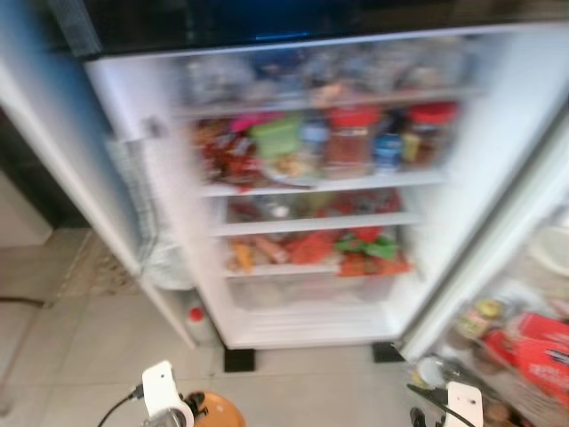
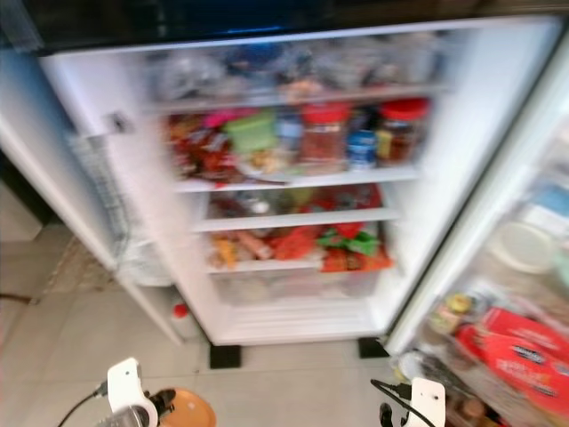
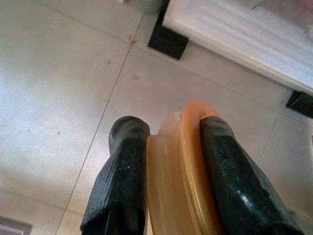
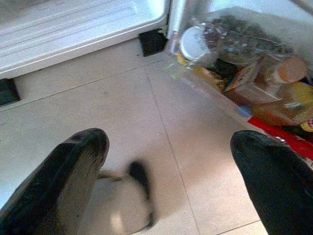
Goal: Restocking fridge
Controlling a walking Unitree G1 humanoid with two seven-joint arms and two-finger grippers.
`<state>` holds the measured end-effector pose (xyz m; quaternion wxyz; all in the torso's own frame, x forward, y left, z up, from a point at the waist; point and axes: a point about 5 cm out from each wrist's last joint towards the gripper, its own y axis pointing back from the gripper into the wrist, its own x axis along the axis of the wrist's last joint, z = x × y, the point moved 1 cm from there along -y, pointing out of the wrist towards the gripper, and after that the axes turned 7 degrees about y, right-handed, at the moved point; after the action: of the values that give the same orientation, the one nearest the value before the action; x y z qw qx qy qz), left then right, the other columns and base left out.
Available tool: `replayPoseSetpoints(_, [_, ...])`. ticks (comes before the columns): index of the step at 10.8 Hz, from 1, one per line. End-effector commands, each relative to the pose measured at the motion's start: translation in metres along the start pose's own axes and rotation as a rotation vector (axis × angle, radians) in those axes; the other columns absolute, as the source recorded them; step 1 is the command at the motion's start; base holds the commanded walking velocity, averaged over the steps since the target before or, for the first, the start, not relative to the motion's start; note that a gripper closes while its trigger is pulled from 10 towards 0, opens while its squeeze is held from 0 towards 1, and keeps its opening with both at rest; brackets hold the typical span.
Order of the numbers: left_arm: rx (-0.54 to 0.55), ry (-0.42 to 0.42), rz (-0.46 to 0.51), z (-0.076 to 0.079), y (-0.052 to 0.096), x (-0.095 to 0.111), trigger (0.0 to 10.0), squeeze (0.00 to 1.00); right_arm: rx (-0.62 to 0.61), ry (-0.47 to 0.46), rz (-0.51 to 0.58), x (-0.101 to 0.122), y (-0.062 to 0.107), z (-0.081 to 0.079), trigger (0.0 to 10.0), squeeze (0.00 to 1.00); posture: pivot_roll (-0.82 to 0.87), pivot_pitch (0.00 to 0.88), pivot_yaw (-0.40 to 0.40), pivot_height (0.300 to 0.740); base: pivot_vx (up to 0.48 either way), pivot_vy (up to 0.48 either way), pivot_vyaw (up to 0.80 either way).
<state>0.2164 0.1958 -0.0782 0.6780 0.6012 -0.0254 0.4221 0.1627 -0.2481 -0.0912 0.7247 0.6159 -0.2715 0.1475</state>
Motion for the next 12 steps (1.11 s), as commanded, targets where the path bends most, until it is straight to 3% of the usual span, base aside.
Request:
replayPoseSetpoints(1, [-0.008,-0.015,-0.013,0.002,0.0,-0.004,10.0,0.0,-0.012,-0.009,-0.006,-0.002,0.001,0.003,10.0,0.0,-0.12,0.007,0.062,0.74,0.0,-0.315,0.0])
replayPoseSetpoints(4, [-0.058,0.018,0.029,0.005,0.0,-0.001,10.0,0.0,-0.011,-0.005,-0.007,-0.003,0.001,0.003,10.0,0.0,-0.13,0.004,0.062,0.74,0.0,0.0,0.0])
replayPoseSetpoints(6, [-0.192,0.104,0.133,0.016,0.002,0.009,10.0,0.0,-0.01,-0.003,-0.007,-0.003,0.001,0.004,10.0,0.0,-0.12,0.013,0.057,0.74,0.0,0.0,0.0])
replayPoseSetpoints(7, [-0.358,0.103,0.327,0.08,0.005,0.085,10.0,0.0,-0.009,-0.004,-0.006,-0.002,0.001,0.004,10.0,0.0,-0.13,0.019,0.056,0.74,0.0,0.0,0.0])
replayPoseSetpoints(8, [-0.382,0.095,0.354,0.089,0.007,0.095,10.0,0.0,-0.009,-0.004,-0.006,-0.002,0.001,0.004,10.0,0.0,-0.13,0.02,0.056,0.74,0.0,0.0,0.0])
replayPoseSetpoints(10, [-0.552,0.099,0.462,0.128,0.021,0.126,10.0,0.0,-0.006,-0.002,-0.011,-0.002,0.001,0.004,10.0,0.0,-0.13,0.028,0.058,0.74,0.0,0.0,0.0])
replayPoseSetpoints(12, [-0.647,0.087,0.474,0.138,0.026,0.126,10.0,0.0,-0.006,0.007,-0.013,-0.003,0.001,0.003,10.0,0.0,-0.13,0.055,0.07,0.74,0.0,0.0,0.0])
